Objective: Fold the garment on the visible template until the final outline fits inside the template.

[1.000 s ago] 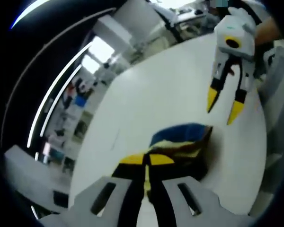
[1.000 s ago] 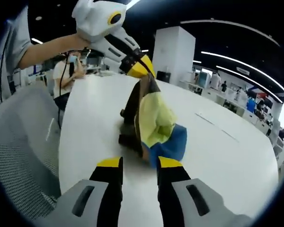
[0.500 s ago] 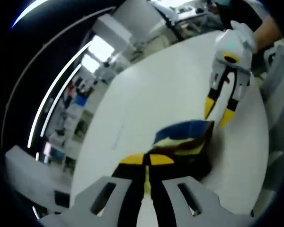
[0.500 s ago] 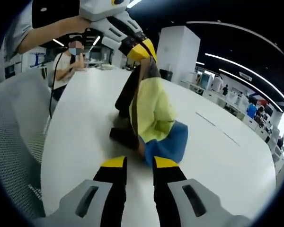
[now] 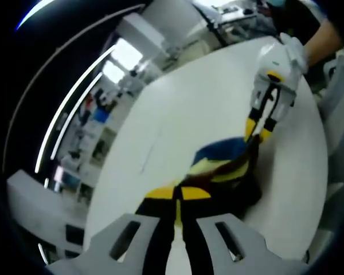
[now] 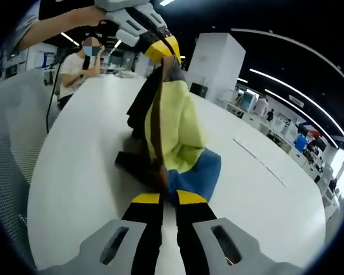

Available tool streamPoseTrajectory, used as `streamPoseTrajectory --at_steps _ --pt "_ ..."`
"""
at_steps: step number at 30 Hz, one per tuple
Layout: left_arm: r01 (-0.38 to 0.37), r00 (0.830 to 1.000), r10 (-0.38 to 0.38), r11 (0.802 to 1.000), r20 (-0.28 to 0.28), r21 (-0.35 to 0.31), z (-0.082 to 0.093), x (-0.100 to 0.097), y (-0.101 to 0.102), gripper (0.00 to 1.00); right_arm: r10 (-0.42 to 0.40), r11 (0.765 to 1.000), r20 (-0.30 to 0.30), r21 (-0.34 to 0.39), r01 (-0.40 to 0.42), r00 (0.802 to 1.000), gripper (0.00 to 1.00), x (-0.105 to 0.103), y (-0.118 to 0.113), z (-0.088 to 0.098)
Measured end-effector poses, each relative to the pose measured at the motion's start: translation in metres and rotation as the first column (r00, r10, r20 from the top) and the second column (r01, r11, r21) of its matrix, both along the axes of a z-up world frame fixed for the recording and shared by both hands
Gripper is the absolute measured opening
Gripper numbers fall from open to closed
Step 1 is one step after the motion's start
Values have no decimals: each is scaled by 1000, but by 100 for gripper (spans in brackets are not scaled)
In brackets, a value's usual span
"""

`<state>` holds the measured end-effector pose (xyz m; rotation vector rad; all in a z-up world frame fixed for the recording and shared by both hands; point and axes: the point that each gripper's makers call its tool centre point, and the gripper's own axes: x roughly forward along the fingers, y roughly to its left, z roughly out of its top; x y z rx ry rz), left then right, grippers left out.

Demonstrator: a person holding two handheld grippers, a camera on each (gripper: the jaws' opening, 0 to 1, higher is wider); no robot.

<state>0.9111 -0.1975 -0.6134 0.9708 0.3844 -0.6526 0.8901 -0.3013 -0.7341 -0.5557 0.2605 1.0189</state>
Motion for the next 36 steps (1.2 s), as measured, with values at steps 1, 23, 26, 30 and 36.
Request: streamPoseTrajectory --at_steps 1,23,26,30,36 --pt "-2 1000 2 1000 -2 0 0 0 2 0 0 1000 4 -1 0 1000 5 2 0 1" --pt "-85 996 85 995 11 -46 3 -4 38 0 -76 995 52 70 72 996 1 24 -10 54" --pt "-90 996 90 995 12 -43 2 -7 42 0 -93 993 52 81 89 994 1 27 -10 63" --pt "-101 995 102 993 17 -57 5 -10 47 0 -97 992 51 85 92 994 1 28 -6 73" --pt "-115 993 116 991 13 -70 9 -14 56 0 -105 991 33 91 102 994 1 28 -1 83"
